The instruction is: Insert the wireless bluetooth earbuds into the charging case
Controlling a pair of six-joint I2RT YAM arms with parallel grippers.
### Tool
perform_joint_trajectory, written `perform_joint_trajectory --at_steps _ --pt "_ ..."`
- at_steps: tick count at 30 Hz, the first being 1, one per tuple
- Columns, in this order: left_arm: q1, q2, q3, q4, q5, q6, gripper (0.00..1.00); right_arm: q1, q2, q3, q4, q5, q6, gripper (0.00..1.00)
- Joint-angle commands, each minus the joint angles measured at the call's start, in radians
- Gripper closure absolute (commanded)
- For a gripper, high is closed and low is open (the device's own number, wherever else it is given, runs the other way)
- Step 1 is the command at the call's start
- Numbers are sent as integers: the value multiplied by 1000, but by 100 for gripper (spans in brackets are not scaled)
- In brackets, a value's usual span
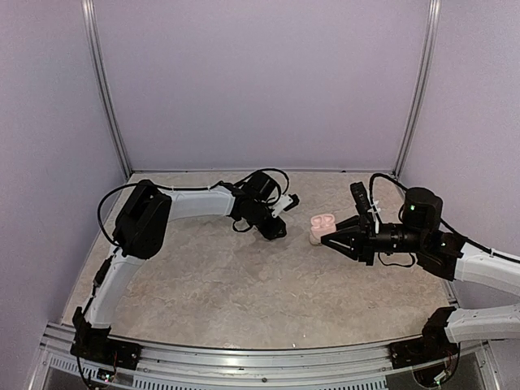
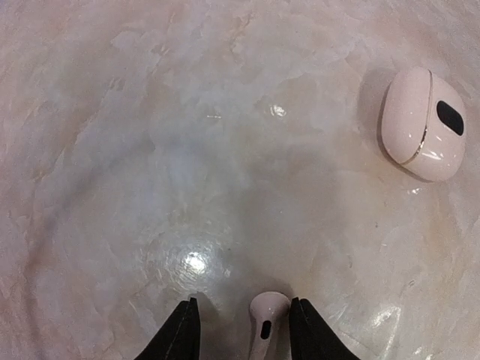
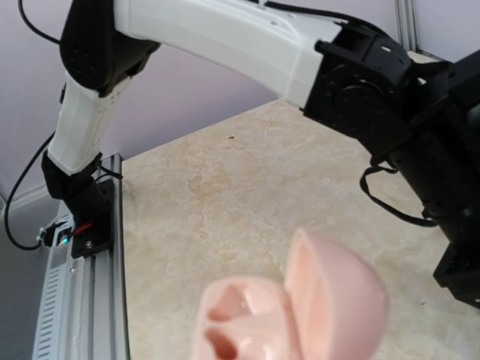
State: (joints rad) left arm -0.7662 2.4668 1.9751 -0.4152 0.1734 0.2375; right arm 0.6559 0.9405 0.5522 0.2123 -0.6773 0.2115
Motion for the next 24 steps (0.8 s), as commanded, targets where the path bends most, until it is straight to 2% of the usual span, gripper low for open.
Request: perform_joint_trajectory --at_steps 1,6,9,18,24 --pt "1 35 35 -39 7 21 63 -13 0 -4 17 -9 6 98" --pt "-1 23 23 -73 8 21 80 -15 1 -6 15 -10 6 98" --pt "-1 -17 -51 -65 12 8 86 -13 -6 -8 15 -10 14 98" --pt "15 -279 -386 -3 63 -166 95 -14 -27 -13 25 -27 47 98" --pt "51 -526 -668 105 228 -370 96 -13 -49 -11 0 -21 53 98"
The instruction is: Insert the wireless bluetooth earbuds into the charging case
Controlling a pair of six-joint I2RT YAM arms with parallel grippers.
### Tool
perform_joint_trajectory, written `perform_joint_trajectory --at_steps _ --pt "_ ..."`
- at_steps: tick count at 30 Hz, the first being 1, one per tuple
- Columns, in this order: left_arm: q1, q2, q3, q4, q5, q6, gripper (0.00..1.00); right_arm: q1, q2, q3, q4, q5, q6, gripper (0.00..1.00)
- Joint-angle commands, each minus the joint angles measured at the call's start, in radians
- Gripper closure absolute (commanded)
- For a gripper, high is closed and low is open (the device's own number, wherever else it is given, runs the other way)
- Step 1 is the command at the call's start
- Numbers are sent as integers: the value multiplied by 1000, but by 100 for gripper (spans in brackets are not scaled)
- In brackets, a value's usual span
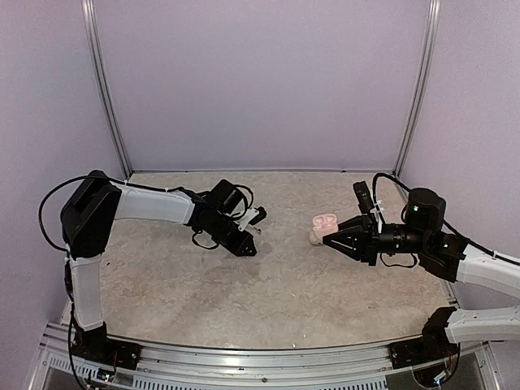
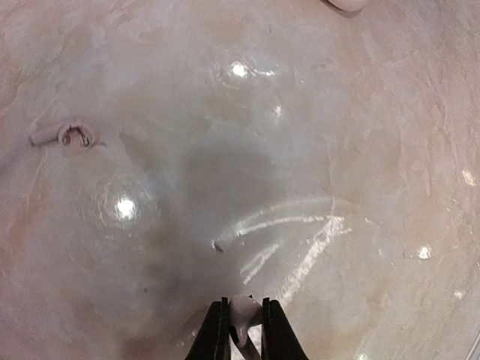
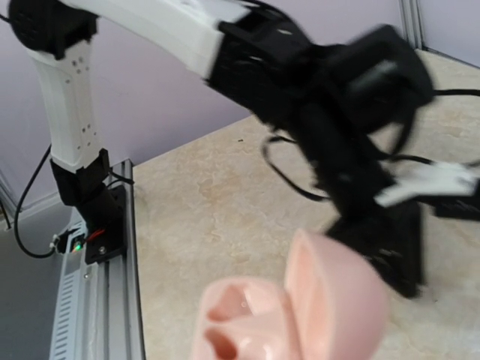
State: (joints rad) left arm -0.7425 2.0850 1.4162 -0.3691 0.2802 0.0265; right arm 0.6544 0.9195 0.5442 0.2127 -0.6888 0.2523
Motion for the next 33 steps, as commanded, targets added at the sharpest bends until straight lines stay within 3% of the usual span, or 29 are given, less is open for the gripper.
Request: perform_joint_trajectory --at_steps 1,7,15,24,33 --pt "32 -179 -143 61 134 -181 96 -12 -29 -3 -3 -10 10 98" --pt "36 -314 -287 31 162 -289 96 -11 -23 -1 3 -21 13 98" --pt "-53 -381 -315 -135 -80 -312 95 -11 -9 2 3 -28 12 98" --pt "-158 -370 -349 -252 -250 -324 93 -10 12 3 -3 -34 5 98" --pt "-210 -279 -305 -319 -307 -298 91 -12 17 2 -7 -35 -2 98"
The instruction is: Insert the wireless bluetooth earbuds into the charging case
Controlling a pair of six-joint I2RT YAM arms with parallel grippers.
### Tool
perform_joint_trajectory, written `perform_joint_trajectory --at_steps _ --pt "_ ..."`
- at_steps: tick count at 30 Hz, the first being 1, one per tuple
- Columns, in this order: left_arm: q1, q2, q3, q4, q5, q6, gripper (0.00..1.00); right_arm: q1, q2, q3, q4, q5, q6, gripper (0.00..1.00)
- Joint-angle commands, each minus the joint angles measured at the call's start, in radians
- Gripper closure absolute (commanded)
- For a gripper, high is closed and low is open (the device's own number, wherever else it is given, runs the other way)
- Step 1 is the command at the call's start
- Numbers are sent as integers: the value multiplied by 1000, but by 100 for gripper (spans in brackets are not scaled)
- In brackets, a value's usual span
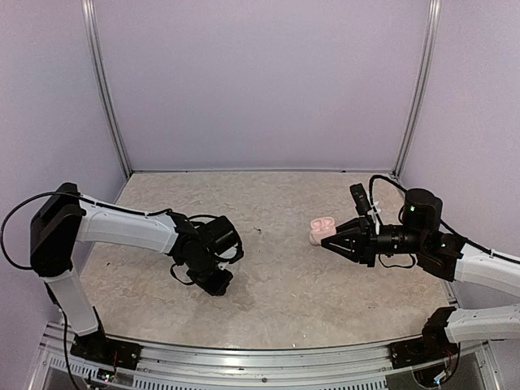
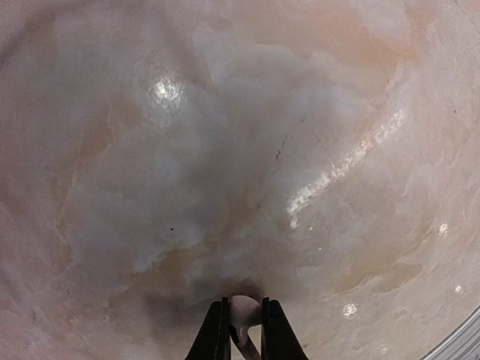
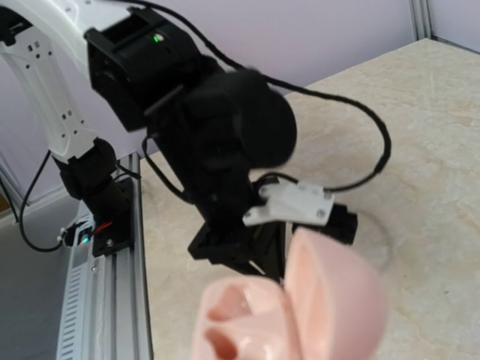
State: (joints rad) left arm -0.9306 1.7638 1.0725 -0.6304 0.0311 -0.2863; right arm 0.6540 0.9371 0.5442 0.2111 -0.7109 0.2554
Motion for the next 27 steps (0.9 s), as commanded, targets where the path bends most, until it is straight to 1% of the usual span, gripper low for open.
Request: perform_joint_trajectory --at_steps 1,7,12,15,21,27 --pt "-26 56 44 -67 -68 18 90 -10 0 2 -7 -12 -7 98" --pt "-35 97 74 -109 -92 36 87 -10 11 3 -7 -16 -15 98" --pt "-45 125 104 -156 -112 45 78 -10 18 7 -10 -18 -26 98" --pt "-45 132 115 -174 -118 51 75 -10 20 5 -8 -20 -26 98" --pt "-42 144 146 -202 -129 68 74 -11 16 1 -8 -19 -28 98" --pt "-41 158 174 -220 -116 85 80 -10 18 2 -12 -18 -33 98"
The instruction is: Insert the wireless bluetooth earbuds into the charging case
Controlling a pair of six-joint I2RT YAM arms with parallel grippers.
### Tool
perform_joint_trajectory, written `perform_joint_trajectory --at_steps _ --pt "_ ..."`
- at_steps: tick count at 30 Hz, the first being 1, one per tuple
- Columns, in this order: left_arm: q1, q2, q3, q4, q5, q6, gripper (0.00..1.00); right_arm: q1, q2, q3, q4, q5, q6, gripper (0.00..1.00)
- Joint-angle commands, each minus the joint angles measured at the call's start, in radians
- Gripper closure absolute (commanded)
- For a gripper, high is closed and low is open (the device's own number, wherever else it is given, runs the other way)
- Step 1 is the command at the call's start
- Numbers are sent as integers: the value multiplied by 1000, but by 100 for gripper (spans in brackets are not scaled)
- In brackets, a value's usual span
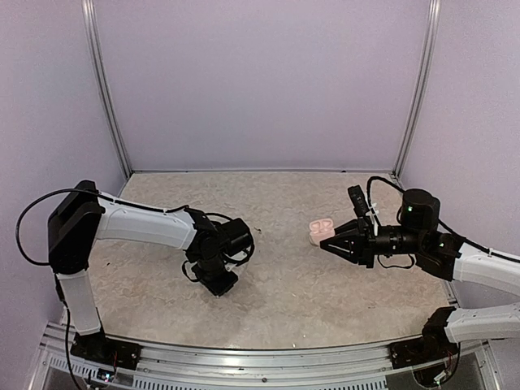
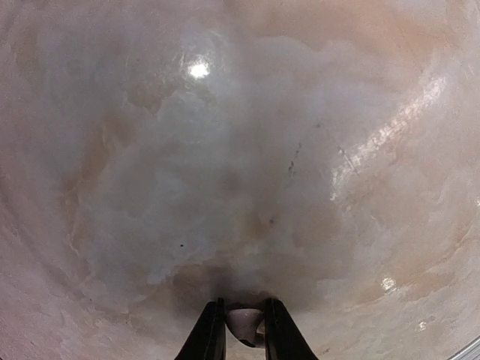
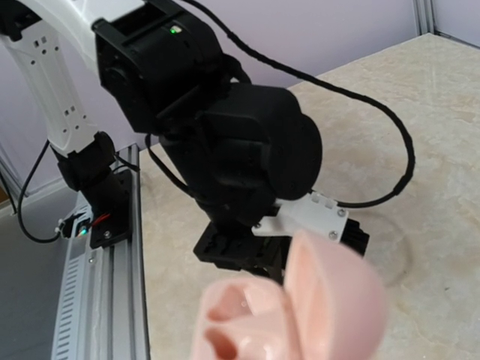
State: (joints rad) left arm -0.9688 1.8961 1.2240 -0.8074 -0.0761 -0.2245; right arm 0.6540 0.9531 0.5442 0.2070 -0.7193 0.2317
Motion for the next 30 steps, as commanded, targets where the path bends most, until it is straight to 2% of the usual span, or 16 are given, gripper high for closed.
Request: perform_joint_trajectory --at_steps 1,5,11,19,30 --pt "-2 26 24 -43 -6 25 81 -10 3 3 -9 -9 -10 98" --pt "4 18 30 -42 3 27 86 -10 5 8 -10 -11 -14 98" --pt "23 -25 18 -8 27 30 88 -9 11 13 -11 -14 -14 98" --pt "36 -141 -25 111 29 33 91 -10 19 19 -4 -11 -13 98" --pt "7 -480 -104 424 -24 71 92 -8 40 26 36 -18 -11 98"
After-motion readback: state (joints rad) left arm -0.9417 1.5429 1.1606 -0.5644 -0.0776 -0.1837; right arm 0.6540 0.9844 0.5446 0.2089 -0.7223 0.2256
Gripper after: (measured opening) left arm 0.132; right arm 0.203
